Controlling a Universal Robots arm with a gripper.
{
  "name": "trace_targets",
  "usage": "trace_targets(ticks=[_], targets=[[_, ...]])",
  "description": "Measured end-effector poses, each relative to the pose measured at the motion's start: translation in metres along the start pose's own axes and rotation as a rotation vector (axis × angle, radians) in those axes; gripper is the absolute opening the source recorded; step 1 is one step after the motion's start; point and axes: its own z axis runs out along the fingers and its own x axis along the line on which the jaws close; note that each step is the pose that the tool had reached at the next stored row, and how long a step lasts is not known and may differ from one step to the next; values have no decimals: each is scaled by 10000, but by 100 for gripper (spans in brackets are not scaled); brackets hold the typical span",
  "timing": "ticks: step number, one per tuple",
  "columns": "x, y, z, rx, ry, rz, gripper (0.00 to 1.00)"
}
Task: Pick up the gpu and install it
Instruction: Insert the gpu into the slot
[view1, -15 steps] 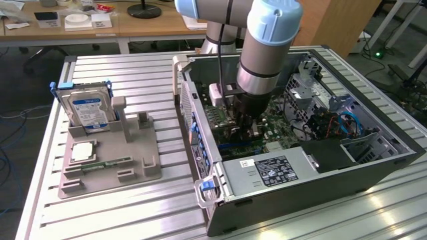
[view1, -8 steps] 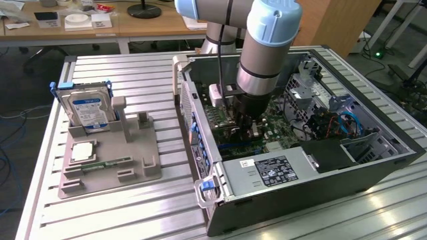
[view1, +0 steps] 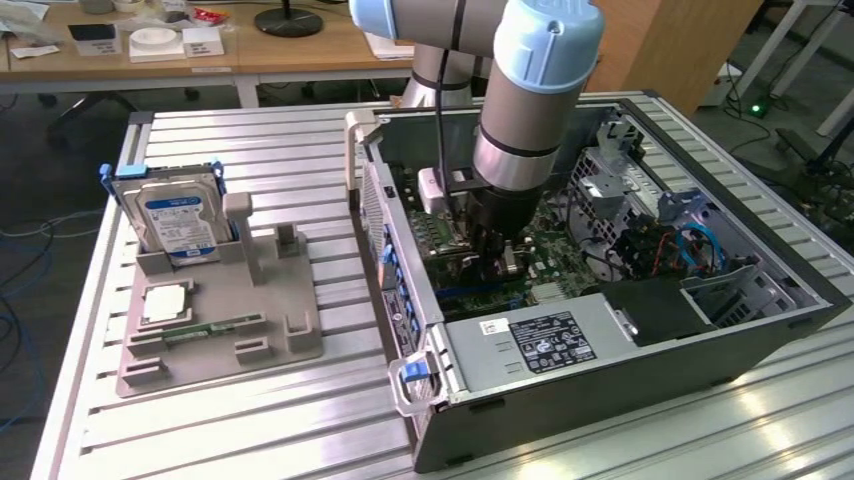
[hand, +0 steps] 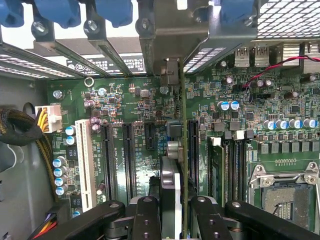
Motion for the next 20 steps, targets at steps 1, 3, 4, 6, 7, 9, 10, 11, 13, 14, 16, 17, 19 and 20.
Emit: trace_targets(ticks=[1,3,4,6,7,9,10,11,13,14,16,17,19,20], targets=[[0,0,0,0,0,0,28],[0,0,7,0,2,0,28],[1,1,13,-1,6,-1,28],[2,1,22,0,4,-1,28],[2,1,24,-1,4,-1,28],[1,2,25,-1,3,0,28],[1,1,26,0,2,0,28],[1,1,26,0,2,0,28],[1,1,26,0,1,0,28],[1,1,26,0,1,0,28],[1,2,26,1,1,-1,28],[1,5,26,3,0,-2,28],[1,14,26,3,-2,-7,28],[2,19,26,2,-2,-9,28]])
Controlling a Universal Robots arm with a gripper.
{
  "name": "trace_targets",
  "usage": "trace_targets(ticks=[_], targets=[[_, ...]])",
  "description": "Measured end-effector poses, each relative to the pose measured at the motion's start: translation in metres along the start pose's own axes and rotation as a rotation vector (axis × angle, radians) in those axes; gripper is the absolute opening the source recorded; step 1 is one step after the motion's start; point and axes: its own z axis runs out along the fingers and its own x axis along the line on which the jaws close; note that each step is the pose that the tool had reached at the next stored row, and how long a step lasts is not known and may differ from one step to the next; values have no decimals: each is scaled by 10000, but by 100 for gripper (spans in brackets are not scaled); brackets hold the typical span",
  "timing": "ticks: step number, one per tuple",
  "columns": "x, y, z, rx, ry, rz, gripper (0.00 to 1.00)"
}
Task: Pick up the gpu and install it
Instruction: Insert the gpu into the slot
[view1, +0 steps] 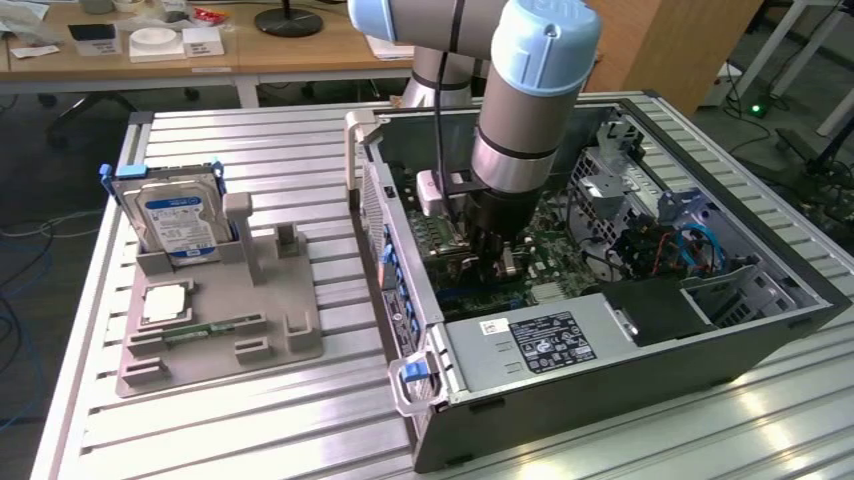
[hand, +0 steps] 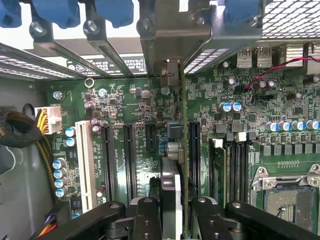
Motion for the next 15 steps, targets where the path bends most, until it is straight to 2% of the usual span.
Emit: trace_targets(ticks=[15], targets=[[2,3,37,-2,4,-4,28]])
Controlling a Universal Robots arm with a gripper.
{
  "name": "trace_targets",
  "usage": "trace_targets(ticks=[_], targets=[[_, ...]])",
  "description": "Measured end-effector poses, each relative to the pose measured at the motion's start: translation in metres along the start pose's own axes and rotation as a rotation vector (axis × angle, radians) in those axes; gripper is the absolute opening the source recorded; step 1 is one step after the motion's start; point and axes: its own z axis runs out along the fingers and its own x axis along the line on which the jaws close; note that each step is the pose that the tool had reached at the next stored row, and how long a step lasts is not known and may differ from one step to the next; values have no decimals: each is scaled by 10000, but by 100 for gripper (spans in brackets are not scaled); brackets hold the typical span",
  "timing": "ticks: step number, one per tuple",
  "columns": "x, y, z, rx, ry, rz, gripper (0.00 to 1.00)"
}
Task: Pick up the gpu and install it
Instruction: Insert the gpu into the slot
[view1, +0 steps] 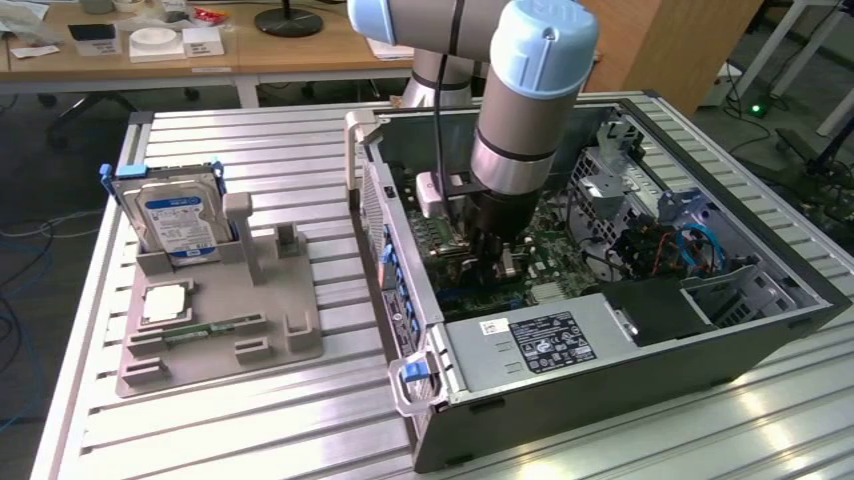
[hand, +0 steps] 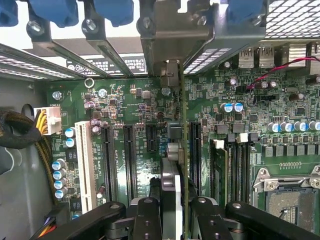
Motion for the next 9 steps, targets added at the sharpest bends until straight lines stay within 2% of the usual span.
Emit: trace_targets(ticks=[3,9], targets=[[2,2,39,-4,2,1,28],[2,2,41,0,0,0,28]])
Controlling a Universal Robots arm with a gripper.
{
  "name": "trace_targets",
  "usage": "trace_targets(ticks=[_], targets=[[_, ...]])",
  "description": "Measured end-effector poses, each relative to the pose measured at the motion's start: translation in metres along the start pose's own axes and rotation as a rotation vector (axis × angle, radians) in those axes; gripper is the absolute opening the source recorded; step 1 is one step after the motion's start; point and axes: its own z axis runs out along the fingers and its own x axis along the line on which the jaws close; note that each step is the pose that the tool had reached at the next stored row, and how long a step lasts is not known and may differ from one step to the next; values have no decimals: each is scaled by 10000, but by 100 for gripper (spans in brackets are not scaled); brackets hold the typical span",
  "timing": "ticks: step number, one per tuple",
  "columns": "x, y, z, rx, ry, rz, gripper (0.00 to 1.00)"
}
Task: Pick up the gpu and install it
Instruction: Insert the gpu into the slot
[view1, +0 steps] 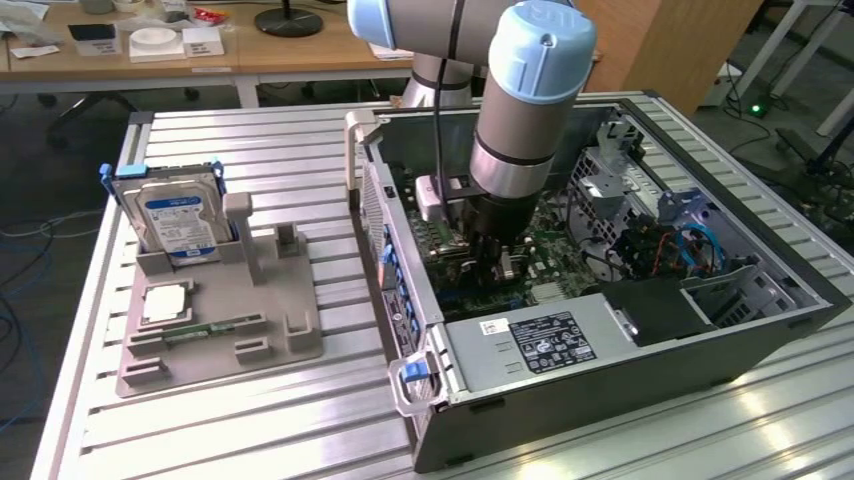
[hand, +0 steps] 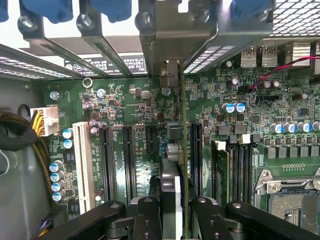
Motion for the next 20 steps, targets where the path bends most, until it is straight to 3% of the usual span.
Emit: trace_targets(ticks=[8,9,10,20], targets=[[-3,0,8,9,-20,3,29],[-1,1,-6,4,1,1,36],[-1,-1,-18,22,-7,-1,36],[-15,-14,-406,119,-9,-5,36]])
